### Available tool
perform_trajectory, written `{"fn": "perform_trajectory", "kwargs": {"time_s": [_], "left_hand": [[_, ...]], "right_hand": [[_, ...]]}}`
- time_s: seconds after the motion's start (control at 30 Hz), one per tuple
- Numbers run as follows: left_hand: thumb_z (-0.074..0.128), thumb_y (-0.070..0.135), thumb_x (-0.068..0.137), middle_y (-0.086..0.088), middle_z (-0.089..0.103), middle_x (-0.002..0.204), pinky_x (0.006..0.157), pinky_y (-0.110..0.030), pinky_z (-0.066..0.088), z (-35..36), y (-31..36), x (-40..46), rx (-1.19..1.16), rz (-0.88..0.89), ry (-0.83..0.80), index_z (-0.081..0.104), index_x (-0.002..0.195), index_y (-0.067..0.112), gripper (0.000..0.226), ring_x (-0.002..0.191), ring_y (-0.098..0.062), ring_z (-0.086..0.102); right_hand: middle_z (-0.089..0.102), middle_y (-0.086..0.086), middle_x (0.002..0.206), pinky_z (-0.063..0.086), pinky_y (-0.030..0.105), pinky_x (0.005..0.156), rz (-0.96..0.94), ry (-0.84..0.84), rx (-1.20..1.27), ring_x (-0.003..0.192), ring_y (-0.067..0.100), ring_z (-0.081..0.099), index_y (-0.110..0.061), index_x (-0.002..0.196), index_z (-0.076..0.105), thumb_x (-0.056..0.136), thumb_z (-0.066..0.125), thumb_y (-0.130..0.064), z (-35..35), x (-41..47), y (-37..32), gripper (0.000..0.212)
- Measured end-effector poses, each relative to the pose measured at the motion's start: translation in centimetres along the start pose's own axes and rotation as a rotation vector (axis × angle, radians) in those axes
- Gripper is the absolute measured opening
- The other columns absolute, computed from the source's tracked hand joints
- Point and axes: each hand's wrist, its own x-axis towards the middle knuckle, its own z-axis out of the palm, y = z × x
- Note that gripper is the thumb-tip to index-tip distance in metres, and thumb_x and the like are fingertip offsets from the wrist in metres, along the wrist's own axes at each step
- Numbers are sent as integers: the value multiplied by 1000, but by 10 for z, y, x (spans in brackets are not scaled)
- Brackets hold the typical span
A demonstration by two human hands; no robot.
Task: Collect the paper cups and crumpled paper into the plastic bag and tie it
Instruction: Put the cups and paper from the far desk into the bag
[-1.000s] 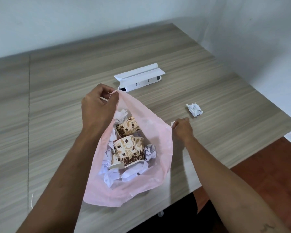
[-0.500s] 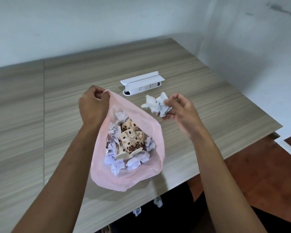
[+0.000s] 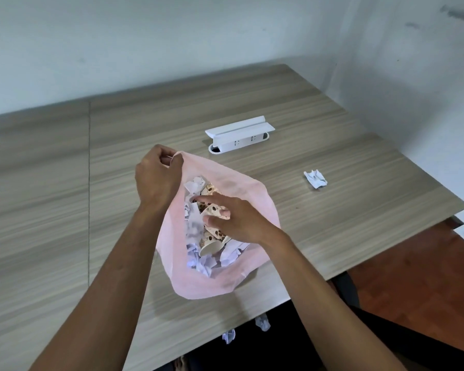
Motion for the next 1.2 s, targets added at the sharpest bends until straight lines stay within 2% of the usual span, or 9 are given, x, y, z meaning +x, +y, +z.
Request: {"fn": "perform_trajectory", "kwargs": {"time_s": [0.13, 0.23, 0.37, 0.43, 0.57, 0.63, 0.77, 1.1, 1.2], "left_hand": [[64, 22, 87, 15, 59, 73, 72, -21, 40, 8, -2, 0, -23, 19, -17, 65, 85, 23, 2, 73, -6, 56], [64, 22, 87, 15, 60, 73, 73, -22, 43, 19, 0, 1, -37, 36, -43, 66, 85, 23, 3, 74, -8, 57], [64, 22, 87, 16, 59, 71, 72, -23, 44, 38, 9, 5, -53, 56, -78, 65, 84, 24, 3, 70, -4, 56], [64, 21, 86, 17, 59, 70, 71, -23, 45, 50, 15, 8, -75, 65, -91, 65, 83, 24, 4, 68, 1, 55], [63, 24, 84, 16, 60, 71, 74, -26, 47, 79, 21, 14, -82, 85, -135, 68, 86, 21, 6, 69, -4, 56], [63, 24, 84, 15, 61, 71, 76, -28, 49, 95, 23, 16, -89, 92, -162, 68, 85, 21, 6, 70, -3, 57], [62, 30, 81, 13, 63, 73, 76, -30, 50, 126, 26, 20, -100, 92, -213, 65, 80, 29, 4, 69, -8, 58], [63, 26, 86, 13, 64, 72, 63, -23, 44, 172, 32, 28, -142, 104, -289, 66, 80, 28, 7, 58, -5, 53], [63, 24, 87, 12, 64, 73, 62, -22, 44, 174, 28, 31, -142, 101, -285, 66, 81, 27, 7, 58, -4, 54]], "right_hand": [[74, -4, 100, 60, 34, 66, -55, 252, 250, 76, 13, 72, -27, 105, 72, 93, 65, -19, -23, -4, 7, 16], [73, 1, 84, 49, 20, 50, -39, 523, 322, 62, 12, 65, -25, 93, 71, 91, 67, -19, -50, 4, 20, 7], [65, -13, 79, 47, 23, 64, 64, 920, 284, 70, 10, 59, -28, 81, 66, 85, 67, -20, -82, 25, 57, 9], [65, -11, 85, 49, 26, 70, 168, 983, 268, 75, 13, 59, -23, 87, 66, 84, 64, -18, -93, 35, 85, 6], [64, -3, 112, 51, 37, 92, 386, 925, 73, 99, 26, 63, -28, 97, 64, 77, 63, -30, -105, 51, 150, 20], [55, 4, 133, 40, 36, 106, 456, 883, -52, 121, 29, 52, -24, 111, 64, 79, 65, -28, -109, 57, 176, 32], [24, 4, 158, 35, 40, 109, 580, 764, -252, 143, 29, 24, -28, 136, 50, 85, 66, -27, -122, 66, 211, 53], [4, 3, 163, 28, 52, 113, 703, 575, -466, 148, 34, 9, -39, 147, 29, 86, 65, -31, -170, 92, 274, 72], [17, 4, 159, 34, 48, 110, 685, 526, -506, 145, 33, 19, -37, 144, 35, 85, 67, -30, -178, 92, 292, 67]]}}
